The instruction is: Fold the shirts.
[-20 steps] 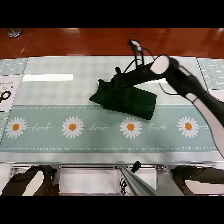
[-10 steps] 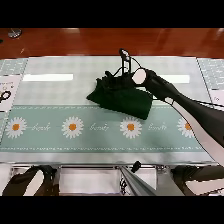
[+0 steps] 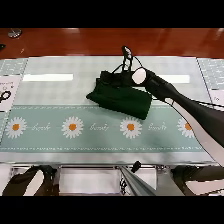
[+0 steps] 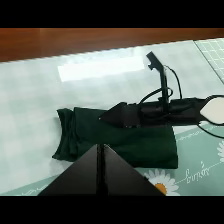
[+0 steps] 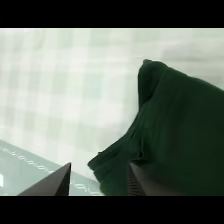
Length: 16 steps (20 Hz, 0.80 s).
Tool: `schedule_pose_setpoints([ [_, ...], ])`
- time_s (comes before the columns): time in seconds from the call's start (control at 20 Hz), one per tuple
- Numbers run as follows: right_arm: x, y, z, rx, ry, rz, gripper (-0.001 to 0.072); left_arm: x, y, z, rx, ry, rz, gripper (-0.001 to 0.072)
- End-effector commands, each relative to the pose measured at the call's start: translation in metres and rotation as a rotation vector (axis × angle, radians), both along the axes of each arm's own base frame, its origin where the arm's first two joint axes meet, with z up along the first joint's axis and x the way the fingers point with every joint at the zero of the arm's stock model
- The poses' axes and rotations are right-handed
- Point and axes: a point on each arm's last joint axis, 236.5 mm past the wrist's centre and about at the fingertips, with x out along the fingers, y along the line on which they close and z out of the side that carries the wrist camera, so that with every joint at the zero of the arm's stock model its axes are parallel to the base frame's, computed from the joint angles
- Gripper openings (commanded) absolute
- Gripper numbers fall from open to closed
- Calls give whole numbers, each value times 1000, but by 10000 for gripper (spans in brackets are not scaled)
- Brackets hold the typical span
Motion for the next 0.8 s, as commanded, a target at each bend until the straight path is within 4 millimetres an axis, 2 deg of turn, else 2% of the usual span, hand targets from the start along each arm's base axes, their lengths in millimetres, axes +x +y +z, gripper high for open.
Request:
schedule_pose_setpoints([
  [0.0,-14,-39,15,-140,-27,100,454,3,1,-13,-4,36,1,25],
  [0.05,-22,-75,13,-284,-28,147,455,6,3,-20,-4,53,7,25],
  [0.1,-30,-126,8,-477,-14,176,455,8,6,-29,0,74,14,25],
  [0.2,-45,-258,11,-937,70,143,432,13,8,-42,-8,113,21,25],
  [0.25,-51,-313,16,-1082,111,88,420,15,8,-47,-19,132,27,28],
  [0.3,-62,-344,9,-1093,157,41,420,16,9,-49,-22,140,29,78],
  [0.35,-76,-355,-10,-1011,220,8,421,16,9,-50,-22,141,29,159],
  [0.4,-95,-352,-37,-861,294,-4,428,17,10,-50,-19,142,31,271],
  [0.45,-109,-337,-59,-677,349,-12,499,17,12,-51,-11,144,37,316],
  [0.5,-117,-316,-73,-482,379,-29,570,17,14,-53,-3,145,43,320],
  [0.55,-114,-297,-78,-300,363,-64,605,18,17,-54,7,148,53,321],
  [0.65,-103,-285,-86,-106,325,-174,605,20,23,-59,31,156,73,321],
  [0.75,-98,-278,-98,-31,327,-240,605,23,27,-62,43,164,85,321],
])
